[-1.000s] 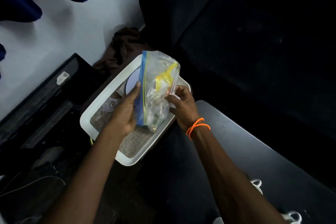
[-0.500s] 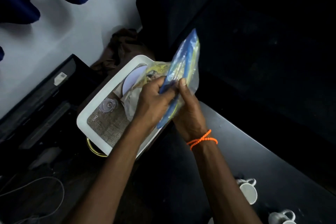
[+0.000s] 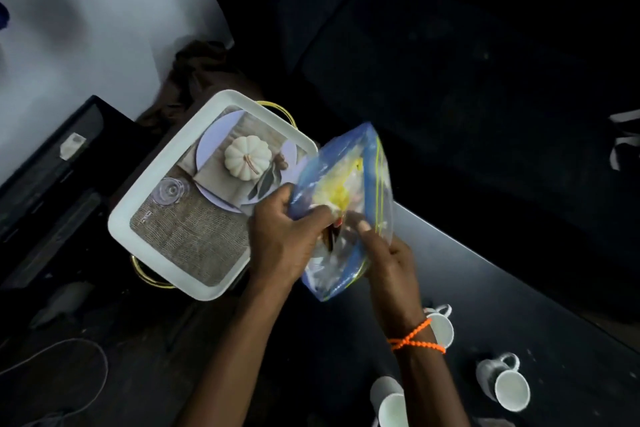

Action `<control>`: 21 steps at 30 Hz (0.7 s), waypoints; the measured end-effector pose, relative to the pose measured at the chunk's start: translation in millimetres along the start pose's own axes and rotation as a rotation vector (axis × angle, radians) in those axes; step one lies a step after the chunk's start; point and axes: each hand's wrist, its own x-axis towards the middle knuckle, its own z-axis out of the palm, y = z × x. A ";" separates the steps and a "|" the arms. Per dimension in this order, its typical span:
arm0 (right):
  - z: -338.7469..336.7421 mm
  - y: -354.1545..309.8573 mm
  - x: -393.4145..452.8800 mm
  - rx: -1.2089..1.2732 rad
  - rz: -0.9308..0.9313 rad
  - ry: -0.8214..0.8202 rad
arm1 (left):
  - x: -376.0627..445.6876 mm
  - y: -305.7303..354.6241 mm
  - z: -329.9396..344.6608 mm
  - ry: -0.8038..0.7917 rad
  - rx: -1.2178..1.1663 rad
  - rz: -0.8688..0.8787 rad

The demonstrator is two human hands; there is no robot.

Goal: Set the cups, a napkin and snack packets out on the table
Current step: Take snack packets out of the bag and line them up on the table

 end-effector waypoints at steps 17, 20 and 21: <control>35.5 13.9 -6.3 -0.889 -0.106 0.136 | -46.6 -35.0 5.3 0.160 0.185 0.163; 49.3 37.9 29.7 -1.118 0.132 0.044 | -48.9 -42.7 -1.4 0.147 0.184 0.166; 49.7 48.0 35.3 -1.222 0.174 -0.045 | -50.3 -45.5 -2.9 0.135 0.180 0.158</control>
